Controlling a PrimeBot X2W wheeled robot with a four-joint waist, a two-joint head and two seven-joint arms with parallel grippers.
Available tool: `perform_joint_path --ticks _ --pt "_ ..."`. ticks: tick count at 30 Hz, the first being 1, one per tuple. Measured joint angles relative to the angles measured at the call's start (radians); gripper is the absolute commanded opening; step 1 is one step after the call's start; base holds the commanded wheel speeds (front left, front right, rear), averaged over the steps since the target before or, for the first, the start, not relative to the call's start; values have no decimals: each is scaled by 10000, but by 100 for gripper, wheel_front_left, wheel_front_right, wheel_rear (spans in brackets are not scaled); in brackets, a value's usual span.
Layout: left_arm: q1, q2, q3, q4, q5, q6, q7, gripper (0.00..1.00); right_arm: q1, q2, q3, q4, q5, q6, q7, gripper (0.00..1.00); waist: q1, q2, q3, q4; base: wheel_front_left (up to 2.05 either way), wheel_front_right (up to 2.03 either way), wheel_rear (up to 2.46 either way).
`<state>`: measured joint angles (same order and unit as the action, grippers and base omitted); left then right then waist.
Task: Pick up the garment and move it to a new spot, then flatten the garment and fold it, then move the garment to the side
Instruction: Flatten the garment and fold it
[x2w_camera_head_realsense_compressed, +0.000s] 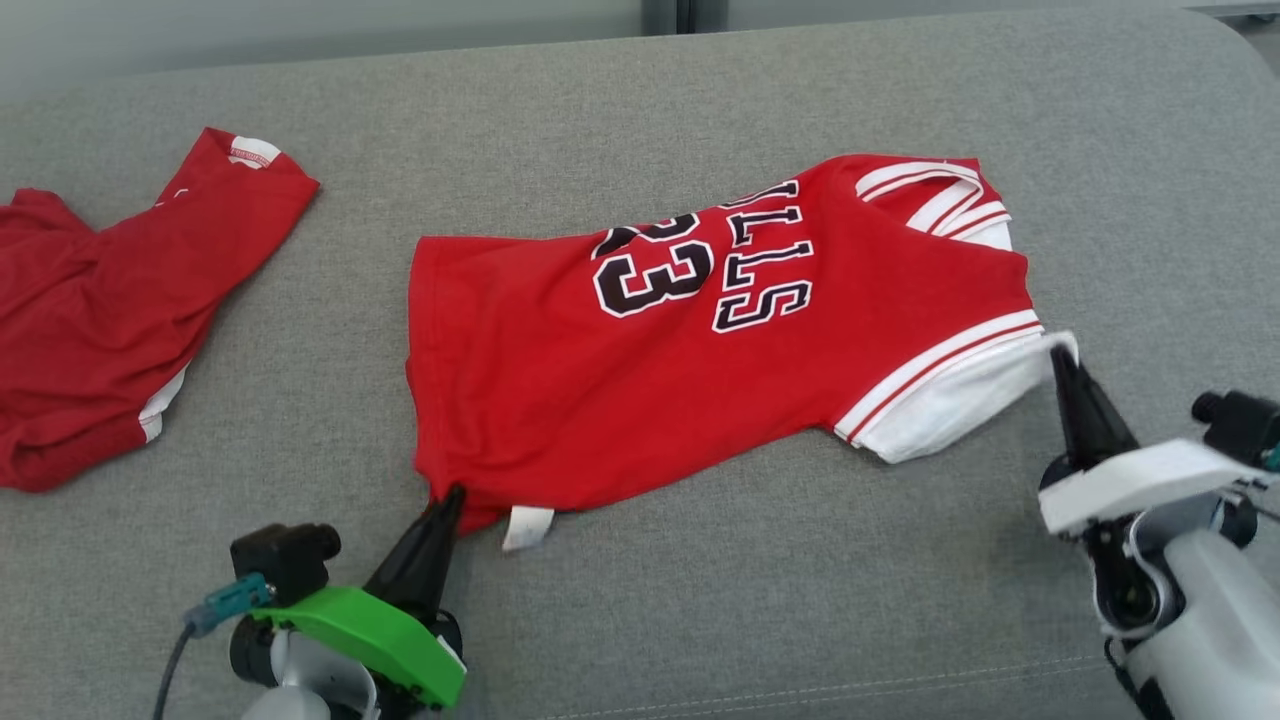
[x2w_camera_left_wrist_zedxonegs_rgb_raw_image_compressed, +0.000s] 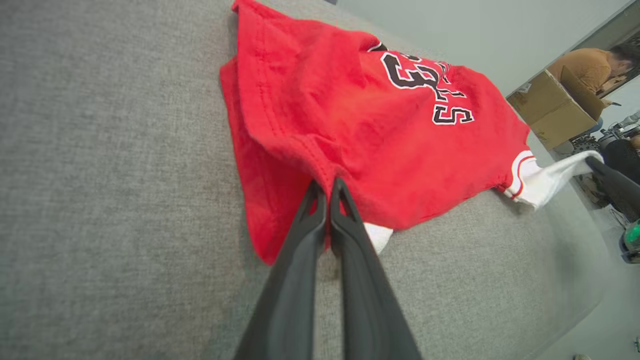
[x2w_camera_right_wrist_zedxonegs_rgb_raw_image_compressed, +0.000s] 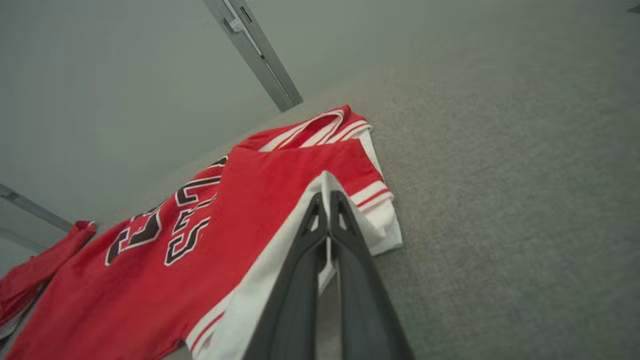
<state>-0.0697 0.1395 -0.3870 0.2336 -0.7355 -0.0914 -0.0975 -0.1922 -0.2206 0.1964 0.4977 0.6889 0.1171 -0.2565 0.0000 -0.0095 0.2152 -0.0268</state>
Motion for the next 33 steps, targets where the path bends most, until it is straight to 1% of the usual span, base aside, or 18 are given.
perform_joint_path --ticks 3,5,7,9,11,14,16,18,20,22,24,25,27,29,30,31,32,33 --pt "-197 364 140 -949 -194 -127 100 0 -545 -136 -667 -1480 685 113 21 0 0 0 -188 -92 0 0 0" --pt "-321 709 226 -1889 -397 -213 238 0 -834 -301 -1352 -2940 1592 151 19 0 0 0 -337 -174 0 0 0" --pt "-331 1129 316 -3087 -552 -288 265 0 -1021 -579 -1824 -4401 2100 150 17 0 0 0 -504 -267 0 0 0" --pt "-331 1745 466 -4543 -527 -311 360 0 -1081 -1127 -2021 -5885 2489 134 8 0 0 0 -676 -373 0 0 0" --pt "-354 2192 654 -6077 -748 -318 598 0 -1079 -1708 -2366 -7290 2963 134 6 0 0 0 -839 -479 0 0 0" --pt "-404 2957 905 -7835 -894 -318 1306 0 -1066 -2621 -2861 -8811 3634 132 46 0 0 0 -1025 -623 0 0 0" --pt "-481 3294 1051 -8748 -1394 -318 1868 0 -1070 -2851 -3170 -9474 4240 134 468 0 0 -1 -1055 -723 0 0 0" --pt "-579 3540 1066 -9484 -1935 -318 2522 0 -1082 -3058 -3482 -9703 4740 132 1099 0 0 0 -989 -792 0 0 0" --pt "-791 3845 1223 -9885 -2140 -301 3189 0 -1244 -3150 -3636 -9680 5394 86 1666 0 0 0 -855 -840 0 0 0" --pt "-1085 4265 1457 -9797 -2546 -111 3841 0 -1692 -3122 -3413 -9265 5881 -334 2261 0 0 0 -670 -872 0 0 0" --pt "-1434 4316 1406 -9166 -3369 92 4527 0 -2016 -3026 -2800 -8554 6278 -752 2941 0 0 0 -441 -882 0 0 0" --pt "-1688 4316 1296 -8642 -3703 196 4849 0 -2123 -2899 -2424 -8094 6372 -1024 3258 0 0 0 -321 -879 0 0 0" --pt "-2380 4138 1229 -7375 -4063 477 5271 0 -2280 -2606 -1670 -7148 6454 -1542 3810 0 0 0 -82 -851 0 0 0" --pt "-3327 3657 1204 -6021 -4257 869 5390 0 -2716 -2376 -1034 -6213 6195 -2144 4184 0 0 0 162 -782 0 0 0" --pt "-3870 3499 1087 -5444 -4132 957 5565 0 -3101 -2286 -853 -5856 5891 -2437 4259 0 0 0 279 -733 0 0 0" --pt "-4490 3392 963 -4963 -3655 1058 5578 0 -3656 -2263 -817 -5520 5519 -2738 4259 0 0 0 399 -670 0 0 0" --pt "-5168 3285 917 -4625 -3070 1212 5545 0 -4310 -2253 -895 -5350 5168 -2874 4234 0 0 0 508 -596 0 0 0" --pt "-5928 3219 792 -4414 -2596 1210 5551 0 -5098 -2180 -1168 -5281 4989 -2894 4065 0 1 0 612 -509 0 0 0"
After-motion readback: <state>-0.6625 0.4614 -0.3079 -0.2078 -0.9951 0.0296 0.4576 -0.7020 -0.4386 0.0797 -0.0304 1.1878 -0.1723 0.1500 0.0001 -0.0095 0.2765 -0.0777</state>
